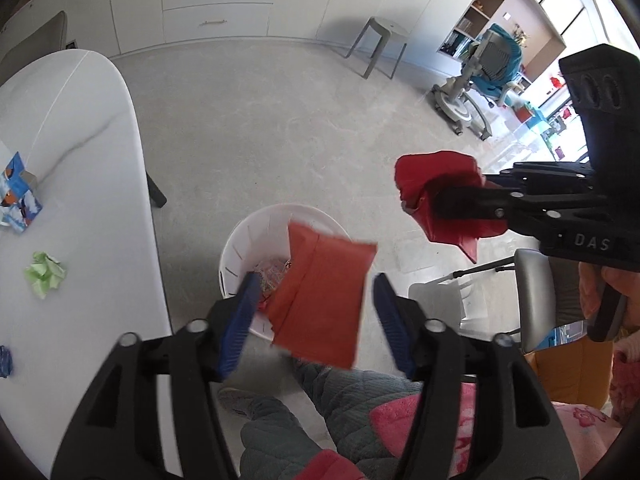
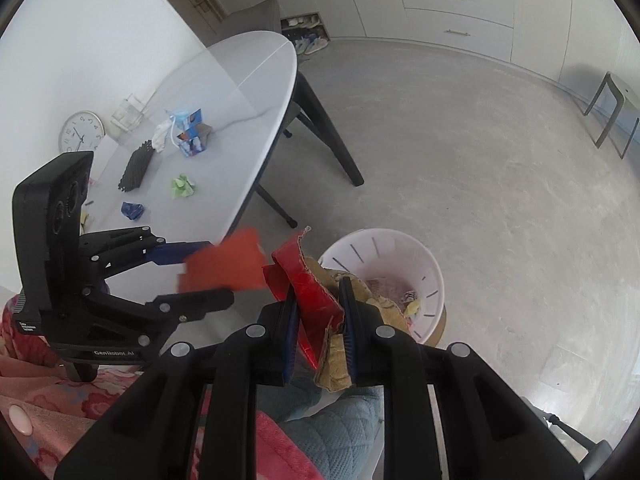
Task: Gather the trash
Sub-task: 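Carry both papers over the wastebasket and open both tools to drop them, then move both tools back over the table toward the black mesh pad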
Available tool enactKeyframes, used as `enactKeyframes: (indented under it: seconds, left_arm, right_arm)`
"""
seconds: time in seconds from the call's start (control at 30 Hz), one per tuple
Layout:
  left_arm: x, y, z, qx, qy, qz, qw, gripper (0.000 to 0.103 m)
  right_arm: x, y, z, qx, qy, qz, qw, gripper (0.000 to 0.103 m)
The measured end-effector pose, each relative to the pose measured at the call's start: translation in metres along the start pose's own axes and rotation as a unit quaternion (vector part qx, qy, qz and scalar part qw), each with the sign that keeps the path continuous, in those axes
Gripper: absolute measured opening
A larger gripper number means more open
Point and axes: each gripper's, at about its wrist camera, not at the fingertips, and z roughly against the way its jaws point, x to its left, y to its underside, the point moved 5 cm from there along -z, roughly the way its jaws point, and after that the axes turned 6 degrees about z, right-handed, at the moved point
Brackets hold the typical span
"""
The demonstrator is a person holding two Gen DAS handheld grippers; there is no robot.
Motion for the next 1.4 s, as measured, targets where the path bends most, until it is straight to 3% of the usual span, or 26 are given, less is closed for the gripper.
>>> enactKeyframes:
  seconds: [0.2,0.27,0.6,0.77,0.87,0.97,1.27,1.3,1.33,1.4]
  left_arm:
    - [-0.002,-0.007,0.0,-0.005,-0.019,0.021,0.9996,0.068]
    - [0.003,-0.007,0.008,-0.012,-0.023,0.035,0.9991,0.075]
    - [0.05,-0.002,0.078,-0.074,-0.066,0.117,0.9882,0.079]
    - [0.083,0.012,0.103,-0.09,-0.088,0.155,0.9798,0.08]
    - [0.102,0.023,0.113,-0.094,-0.104,0.176,0.9742,0.08]
    - [0.122,0.034,0.121,-0.096,-0.11,0.2,0.9688,0.08]
    - [0.177,0.069,0.158,-0.12,-0.136,0.247,0.9519,0.08]
    - [0.184,0.075,0.164,-0.123,-0.138,0.254,0.9494,0.082]
    - [0.188,0.08,0.17,-0.126,-0.143,0.26,0.9467,0.091]
    - [0.202,0.09,0.182,-0.142,-0.154,0.272,0.9394,0.094]
  right_arm:
    - [-0.011,-0.003,-0.004,0.006,-0.009,0.011,1.0,0.02]
    - [-0.012,-0.005,-0.008,0.01,-0.012,0.017,1.0,0.02]
    - [-0.006,-0.003,-0.038,0.046,-0.007,0.045,0.998,0.023]
    - [0.0,0.001,-0.055,0.063,0.014,0.052,0.997,0.075]
    - [0.01,-0.003,-0.056,0.064,0.041,0.067,0.995,0.091]
    - [0.027,-0.011,-0.055,0.058,0.05,0.084,0.993,0.097]
    - [0.104,-0.045,-0.059,0.04,0.036,0.131,0.99,0.1]
    - [0.114,-0.049,-0.06,0.037,0.033,0.136,0.989,0.1]
    - [0.128,-0.054,-0.061,0.033,0.028,0.144,0.989,0.1]
    - [0.15,-0.062,-0.063,0.025,0.021,0.155,0.987,0.1]
